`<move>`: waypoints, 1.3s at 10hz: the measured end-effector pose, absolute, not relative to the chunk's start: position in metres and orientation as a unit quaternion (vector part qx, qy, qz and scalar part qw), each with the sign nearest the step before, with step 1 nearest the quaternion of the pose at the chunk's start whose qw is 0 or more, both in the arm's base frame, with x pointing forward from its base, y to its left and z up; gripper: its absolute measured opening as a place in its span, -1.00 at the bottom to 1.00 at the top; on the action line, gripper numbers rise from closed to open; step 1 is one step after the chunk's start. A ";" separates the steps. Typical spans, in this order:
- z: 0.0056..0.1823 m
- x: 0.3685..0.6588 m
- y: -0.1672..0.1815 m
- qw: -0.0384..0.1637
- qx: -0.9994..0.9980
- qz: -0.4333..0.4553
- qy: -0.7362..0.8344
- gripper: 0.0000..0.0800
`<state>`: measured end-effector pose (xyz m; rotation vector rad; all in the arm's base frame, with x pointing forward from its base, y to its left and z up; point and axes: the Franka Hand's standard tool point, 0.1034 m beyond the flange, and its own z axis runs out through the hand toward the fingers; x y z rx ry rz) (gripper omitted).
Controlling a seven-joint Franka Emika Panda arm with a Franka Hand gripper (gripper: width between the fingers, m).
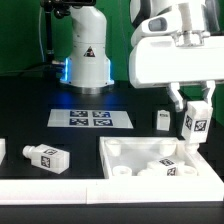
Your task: Assemble one leg
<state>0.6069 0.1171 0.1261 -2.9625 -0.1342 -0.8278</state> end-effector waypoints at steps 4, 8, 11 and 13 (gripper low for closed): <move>0.127 0.610 0.114 0.026 -0.958 -0.279 -0.056 -0.30; 0.110 0.610 0.113 0.020 -0.959 -0.275 -0.067 -0.30; 0.106 0.612 0.109 0.017 -0.959 -0.276 -0.069 -0.30; 0.105 0.617 0.107 0.015 -0.957 -0.282 -0.069 -0.30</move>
Offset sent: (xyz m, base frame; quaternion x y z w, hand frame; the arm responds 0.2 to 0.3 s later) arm 0.0086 -0.0259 0.0038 -0.0575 0.0927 -0.0670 0.9918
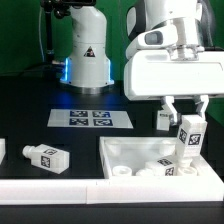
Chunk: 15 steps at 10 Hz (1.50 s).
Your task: Assemble one leg
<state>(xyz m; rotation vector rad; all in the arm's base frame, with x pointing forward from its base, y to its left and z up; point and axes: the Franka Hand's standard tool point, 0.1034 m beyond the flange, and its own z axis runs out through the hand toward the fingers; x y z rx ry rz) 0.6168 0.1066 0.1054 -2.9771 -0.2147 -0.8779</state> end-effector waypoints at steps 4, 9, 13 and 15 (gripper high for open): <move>0.100 0.623 0.109 0.015 -0.957 -0.283 -0.070 -0.30; 0.084 0.619 0.113 0.015 -0.956 -0.285 -0.065 -0.30; 0.082 0.619 0.112 0.013 -0.953 -0.298 -0.063 -0.30; 0.082 0.619 0.112 0.013 -0.953 -0.298 -0.064 -0.10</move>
Offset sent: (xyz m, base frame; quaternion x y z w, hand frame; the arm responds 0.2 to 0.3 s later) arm 0.0076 0.0025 -0.0058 -0.0075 0.0037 0.0074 0.9999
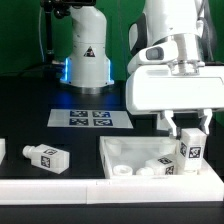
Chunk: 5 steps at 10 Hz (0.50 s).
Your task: Assemble one leg
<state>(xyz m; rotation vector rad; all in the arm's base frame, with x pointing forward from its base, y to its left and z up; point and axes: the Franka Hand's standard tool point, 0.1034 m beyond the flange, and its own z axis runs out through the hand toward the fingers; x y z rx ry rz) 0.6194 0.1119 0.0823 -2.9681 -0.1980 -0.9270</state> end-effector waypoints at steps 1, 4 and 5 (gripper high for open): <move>0.082 0.619 0.112 0.013 -0.953 -0.297 -0.064 0.35; 0.084 0.616 0.112 0.017 -0.963 -0.262 -0.058 0.61; 0.084 0.616 0.114 0.021 -0.970 -0.235 -0.052 0.61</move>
Offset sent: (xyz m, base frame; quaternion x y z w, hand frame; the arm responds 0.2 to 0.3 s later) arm -0.0096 -0.0035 0.0096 0.0087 -0.0896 0.0690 0.9935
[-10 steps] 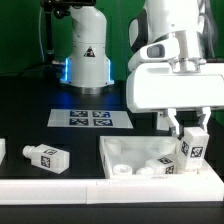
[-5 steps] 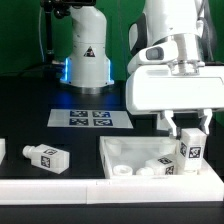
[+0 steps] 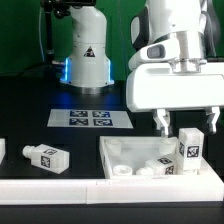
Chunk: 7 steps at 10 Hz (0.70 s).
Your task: Assemble one leg
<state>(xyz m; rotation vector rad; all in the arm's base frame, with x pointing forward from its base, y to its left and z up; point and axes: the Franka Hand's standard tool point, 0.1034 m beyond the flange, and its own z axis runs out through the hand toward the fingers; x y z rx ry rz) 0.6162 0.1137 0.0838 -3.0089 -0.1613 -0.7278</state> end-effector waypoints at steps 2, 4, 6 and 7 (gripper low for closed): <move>0.087 0.627 0.116 0.028 -0.988 -0.144 -0.049 0.62; 0.087 0.633 0.117 0.033 -0.996 -0.073 -0.037 0.62; 0.088 0.636 0.114 0.033 -0.999 -0.021 -0.032 0.62; 0.085 0.634 0.114 0.033 -0.999 -0.010 -0.029 0.62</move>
Offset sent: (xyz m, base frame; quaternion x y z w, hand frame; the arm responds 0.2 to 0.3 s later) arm 0.0192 0.0089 -0.0027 0.0128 -0.1503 0.0499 0.9873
